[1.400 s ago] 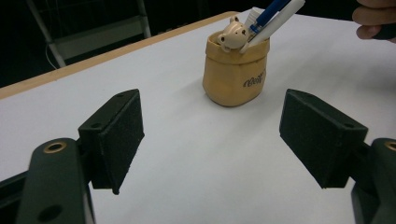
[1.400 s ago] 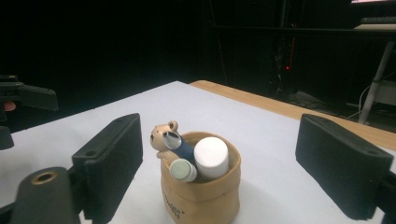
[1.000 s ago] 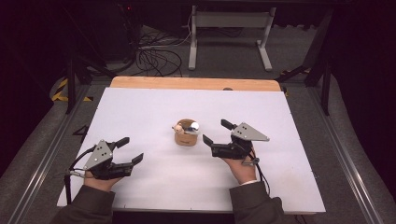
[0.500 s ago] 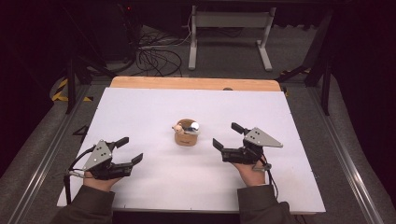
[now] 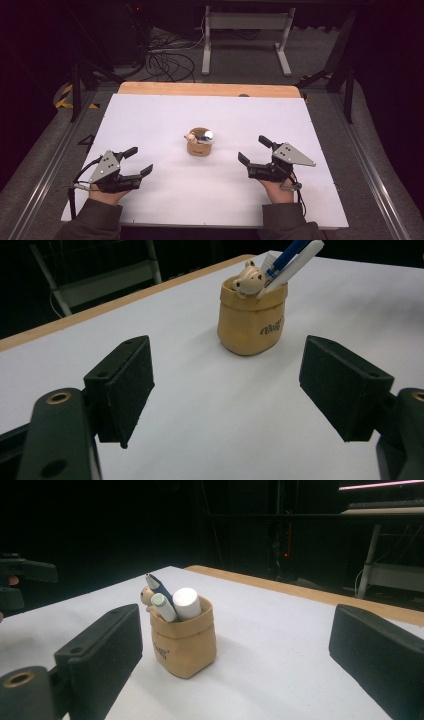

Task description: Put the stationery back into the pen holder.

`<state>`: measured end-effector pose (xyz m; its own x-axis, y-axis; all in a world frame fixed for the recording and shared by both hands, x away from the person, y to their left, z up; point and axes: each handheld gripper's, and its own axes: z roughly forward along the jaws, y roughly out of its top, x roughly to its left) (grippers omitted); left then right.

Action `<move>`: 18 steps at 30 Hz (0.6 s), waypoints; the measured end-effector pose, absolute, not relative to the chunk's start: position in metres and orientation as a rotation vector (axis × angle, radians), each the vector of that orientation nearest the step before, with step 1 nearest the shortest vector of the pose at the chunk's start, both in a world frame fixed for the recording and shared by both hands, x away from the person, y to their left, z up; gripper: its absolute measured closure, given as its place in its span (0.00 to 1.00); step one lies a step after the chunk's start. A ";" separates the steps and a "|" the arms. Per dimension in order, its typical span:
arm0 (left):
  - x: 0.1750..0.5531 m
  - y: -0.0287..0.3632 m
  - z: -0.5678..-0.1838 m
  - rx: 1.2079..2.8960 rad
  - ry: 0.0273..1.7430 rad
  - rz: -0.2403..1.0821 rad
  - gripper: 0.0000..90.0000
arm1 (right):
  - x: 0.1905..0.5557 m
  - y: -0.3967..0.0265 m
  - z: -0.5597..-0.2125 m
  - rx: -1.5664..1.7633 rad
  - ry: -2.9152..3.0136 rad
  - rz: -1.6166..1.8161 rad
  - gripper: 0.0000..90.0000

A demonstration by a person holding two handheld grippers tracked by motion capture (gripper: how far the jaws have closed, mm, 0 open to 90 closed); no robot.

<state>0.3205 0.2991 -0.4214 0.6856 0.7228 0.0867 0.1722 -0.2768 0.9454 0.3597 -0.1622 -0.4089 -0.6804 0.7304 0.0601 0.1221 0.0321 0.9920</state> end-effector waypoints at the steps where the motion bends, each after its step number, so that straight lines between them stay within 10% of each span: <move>1: 0.320 0.299 -0.421 1.806 0.710 0.631 0.25 | 0.359 -0.164 -0.409 0.860 1.841 1.695 0.09; 18: 0.320 0.298 -0.421 1.807 0.705 0.634 0.25 | 0.348 -0.182 -0.416 0.877 1.834 1.674 0.09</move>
